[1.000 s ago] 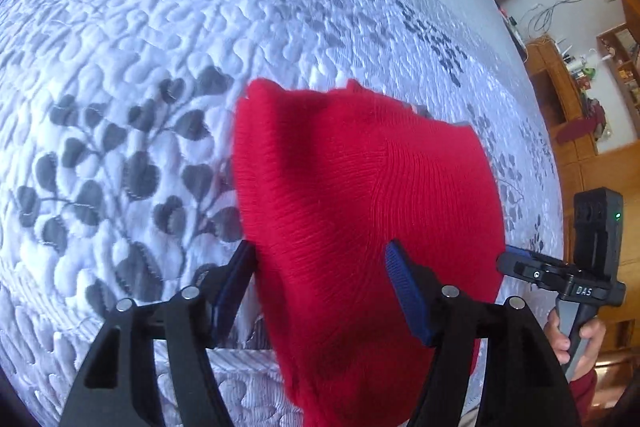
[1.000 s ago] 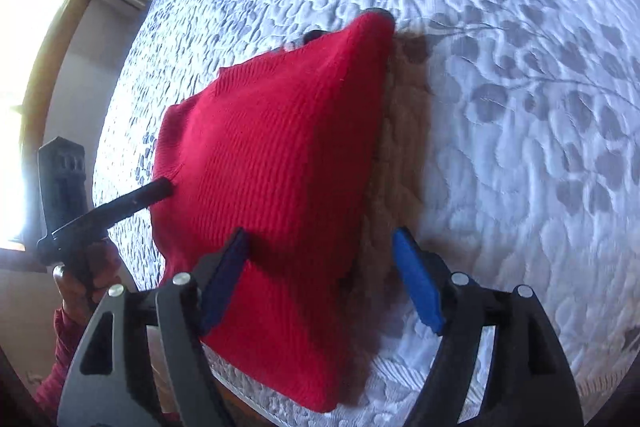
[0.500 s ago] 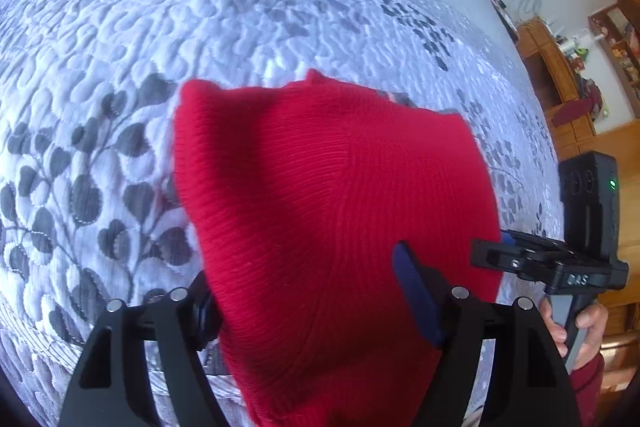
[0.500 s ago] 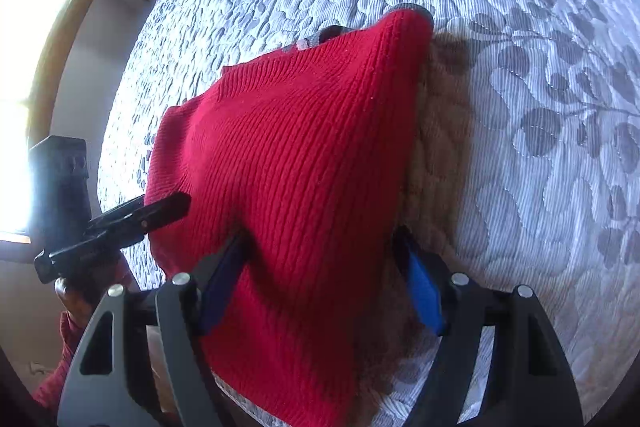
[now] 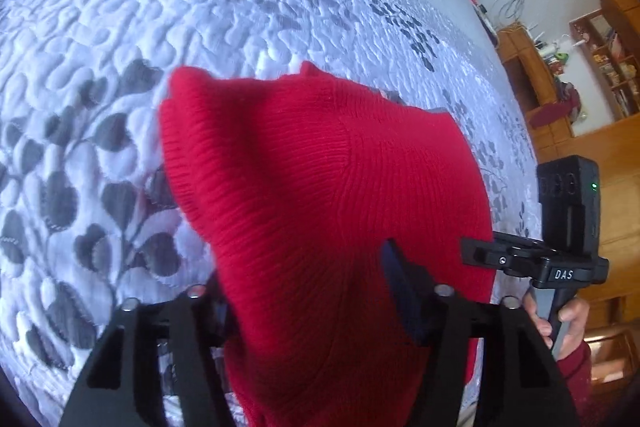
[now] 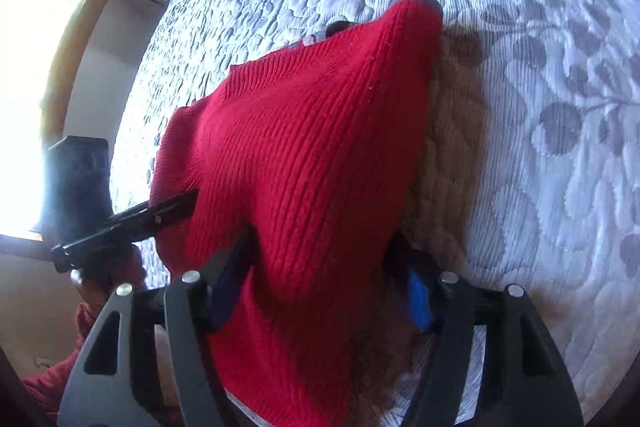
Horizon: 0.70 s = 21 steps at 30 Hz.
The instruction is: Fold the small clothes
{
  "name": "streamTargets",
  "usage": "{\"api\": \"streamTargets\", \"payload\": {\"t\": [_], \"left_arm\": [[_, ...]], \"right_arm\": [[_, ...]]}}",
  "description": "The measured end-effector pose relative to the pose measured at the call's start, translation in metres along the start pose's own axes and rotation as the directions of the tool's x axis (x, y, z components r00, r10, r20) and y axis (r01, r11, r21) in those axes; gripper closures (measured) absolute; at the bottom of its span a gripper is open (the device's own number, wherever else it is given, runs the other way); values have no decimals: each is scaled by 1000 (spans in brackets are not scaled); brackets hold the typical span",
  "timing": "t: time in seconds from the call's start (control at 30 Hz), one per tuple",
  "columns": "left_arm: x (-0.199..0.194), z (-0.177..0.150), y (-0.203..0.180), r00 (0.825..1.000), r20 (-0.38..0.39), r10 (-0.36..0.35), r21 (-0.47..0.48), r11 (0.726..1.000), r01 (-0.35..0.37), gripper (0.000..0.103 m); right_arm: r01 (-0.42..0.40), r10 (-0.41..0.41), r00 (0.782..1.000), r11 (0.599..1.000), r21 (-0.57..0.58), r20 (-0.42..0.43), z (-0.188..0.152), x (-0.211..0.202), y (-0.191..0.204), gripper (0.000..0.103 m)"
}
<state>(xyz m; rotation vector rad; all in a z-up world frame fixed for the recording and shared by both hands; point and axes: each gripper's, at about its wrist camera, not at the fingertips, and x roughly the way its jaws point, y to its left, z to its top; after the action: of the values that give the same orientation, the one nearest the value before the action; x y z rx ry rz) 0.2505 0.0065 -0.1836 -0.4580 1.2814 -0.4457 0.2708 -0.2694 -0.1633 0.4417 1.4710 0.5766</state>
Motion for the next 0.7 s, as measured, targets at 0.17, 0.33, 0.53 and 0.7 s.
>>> {"api": "streamTargets", "payload": {"t": [0.17,0.33,0.53,0.7], "left_arm": [[0,-2,-14,995,13,99,55,994,-99,58],[-16,-2,-12,998,45,54,17,998,-54,81],[-30,-8,-43,996,87,28,70,997,-34,82],[-32,-17,-77,996,89,0,121,993,-11,82]], "right_arm": [[-24,24,1000,1000,11,-3,-1,-3,-2,52],[-4,5,999,1000,-26,39,-10,-18,10,63],[3,1,997,999,-44,80,-26,-42,13,65],[2,1,994,1000,-30,109,-45,-67,5,66]]}}
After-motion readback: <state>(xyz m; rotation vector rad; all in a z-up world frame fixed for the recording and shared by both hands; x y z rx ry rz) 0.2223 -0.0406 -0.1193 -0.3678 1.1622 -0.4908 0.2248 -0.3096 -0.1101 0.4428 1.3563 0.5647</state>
